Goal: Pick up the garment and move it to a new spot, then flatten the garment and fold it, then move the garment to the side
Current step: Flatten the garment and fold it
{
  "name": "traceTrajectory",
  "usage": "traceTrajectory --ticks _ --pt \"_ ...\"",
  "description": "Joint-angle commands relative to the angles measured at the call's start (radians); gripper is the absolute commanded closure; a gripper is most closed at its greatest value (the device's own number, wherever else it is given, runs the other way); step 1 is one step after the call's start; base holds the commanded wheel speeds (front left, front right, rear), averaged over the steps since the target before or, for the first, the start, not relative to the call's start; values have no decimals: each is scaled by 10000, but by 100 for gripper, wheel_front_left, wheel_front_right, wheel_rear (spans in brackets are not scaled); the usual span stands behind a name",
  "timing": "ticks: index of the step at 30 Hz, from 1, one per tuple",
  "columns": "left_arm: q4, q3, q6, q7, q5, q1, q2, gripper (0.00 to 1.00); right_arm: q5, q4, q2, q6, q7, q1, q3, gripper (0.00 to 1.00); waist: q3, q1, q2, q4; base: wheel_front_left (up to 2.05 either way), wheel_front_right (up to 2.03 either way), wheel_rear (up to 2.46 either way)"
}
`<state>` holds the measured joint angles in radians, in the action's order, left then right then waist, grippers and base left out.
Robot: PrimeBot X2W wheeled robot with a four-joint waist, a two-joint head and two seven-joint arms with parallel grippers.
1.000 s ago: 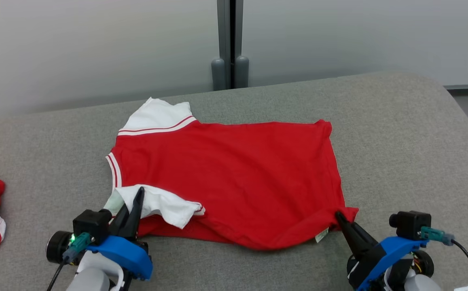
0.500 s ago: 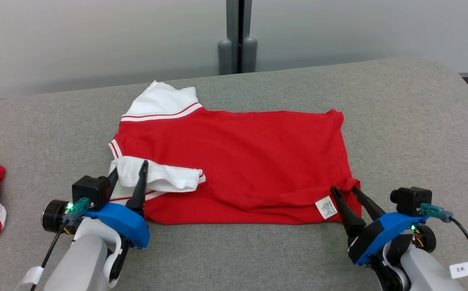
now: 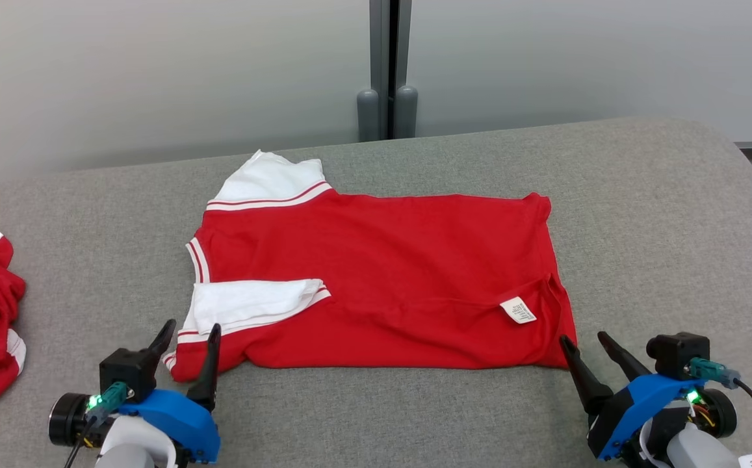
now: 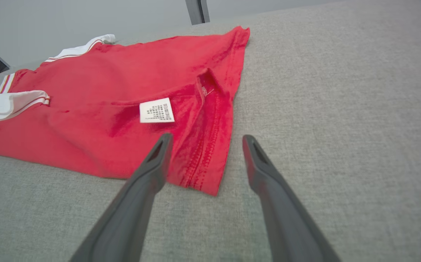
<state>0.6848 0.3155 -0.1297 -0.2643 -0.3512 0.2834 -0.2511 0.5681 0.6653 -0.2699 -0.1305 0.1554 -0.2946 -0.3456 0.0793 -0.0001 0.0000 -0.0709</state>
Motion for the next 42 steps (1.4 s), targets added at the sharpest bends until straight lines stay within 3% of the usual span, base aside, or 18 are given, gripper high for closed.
traceTrajectory --ticks 1,19,20,21,23,31,42 --pt "103 -53 -10 0 77 -182 -56 0 -142 142 40 -5 4 -54 19 0 21 1 0 9 0 0 0" --pt "1924 179 -10 0 -128 546 216 0 -852 2229 774 -3 235 -1245 -242 0 591 1 0 119 0 0 0" --pt "2043 271 -10 2 -205 599 252 20 -799 2289 868 -3 295 -1277 -271 45 593 1 0 126 0 0 0" --pt "2129 337 -10 2 -284 676 231 67 -752 2315 927 -5 349 -1313 -299 100 591 1 0 127 0 0 0" --pt "2186 425 -10 0 -407 756 220 100 -684 2390 907 -5 488 -1334 -328 100 546 1 0 134 0 0 0" --pt "1638 286 -10 0 -740 153 140 100 -395 2491 783 -3 841 -898 -524 100 -50 1 0 232 0 0 0" --pt "370 -155 -8 0 -739 -1369 94 100 196 1498 314 -3 913 246 -865 100 -870 1 0 384 0 0 0"
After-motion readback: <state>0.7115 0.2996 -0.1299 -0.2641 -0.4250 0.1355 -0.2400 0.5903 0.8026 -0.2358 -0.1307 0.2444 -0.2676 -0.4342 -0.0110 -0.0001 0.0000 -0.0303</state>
